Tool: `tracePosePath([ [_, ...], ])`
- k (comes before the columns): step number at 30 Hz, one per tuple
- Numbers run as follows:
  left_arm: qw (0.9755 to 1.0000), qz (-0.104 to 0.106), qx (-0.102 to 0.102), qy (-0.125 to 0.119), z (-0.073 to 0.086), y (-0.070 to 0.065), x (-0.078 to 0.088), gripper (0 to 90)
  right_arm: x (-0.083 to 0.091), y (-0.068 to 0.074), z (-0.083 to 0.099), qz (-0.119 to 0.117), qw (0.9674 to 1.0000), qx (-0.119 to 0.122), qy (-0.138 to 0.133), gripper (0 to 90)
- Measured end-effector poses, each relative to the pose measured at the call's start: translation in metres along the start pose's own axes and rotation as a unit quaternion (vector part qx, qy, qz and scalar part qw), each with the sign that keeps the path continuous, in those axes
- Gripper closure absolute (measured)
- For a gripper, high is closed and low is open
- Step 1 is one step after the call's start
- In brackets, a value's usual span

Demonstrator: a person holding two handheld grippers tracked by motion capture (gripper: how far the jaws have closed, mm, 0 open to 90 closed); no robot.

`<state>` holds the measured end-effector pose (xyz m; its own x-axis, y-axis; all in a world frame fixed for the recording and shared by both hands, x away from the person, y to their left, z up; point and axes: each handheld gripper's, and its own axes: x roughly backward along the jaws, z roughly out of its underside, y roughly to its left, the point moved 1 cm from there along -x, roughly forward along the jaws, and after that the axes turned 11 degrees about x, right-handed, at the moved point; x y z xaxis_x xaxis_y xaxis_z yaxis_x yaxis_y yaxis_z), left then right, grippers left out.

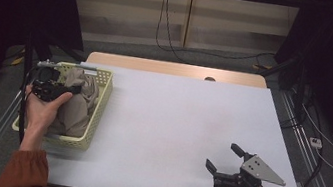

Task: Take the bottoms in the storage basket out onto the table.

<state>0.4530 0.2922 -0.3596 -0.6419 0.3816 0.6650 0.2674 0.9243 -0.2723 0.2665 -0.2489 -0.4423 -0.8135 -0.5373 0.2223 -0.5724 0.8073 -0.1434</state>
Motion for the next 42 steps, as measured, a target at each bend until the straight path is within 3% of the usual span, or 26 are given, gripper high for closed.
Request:
tracePosePath([
  [19,0.9976,0.011,-0.001,-0.068,-0.009,-0.005,0.029,65.8,0.001,0.0,0.0,0.0,1.0,-0.001,-0.001,0.6],
  [42,0.9907,0.021,-0.017,-0.134,-0.015,-0.017,0.052,65.9,0.002,0.0,-0.001,0.0,1.0,-0.003,-0.004,0.6],
])
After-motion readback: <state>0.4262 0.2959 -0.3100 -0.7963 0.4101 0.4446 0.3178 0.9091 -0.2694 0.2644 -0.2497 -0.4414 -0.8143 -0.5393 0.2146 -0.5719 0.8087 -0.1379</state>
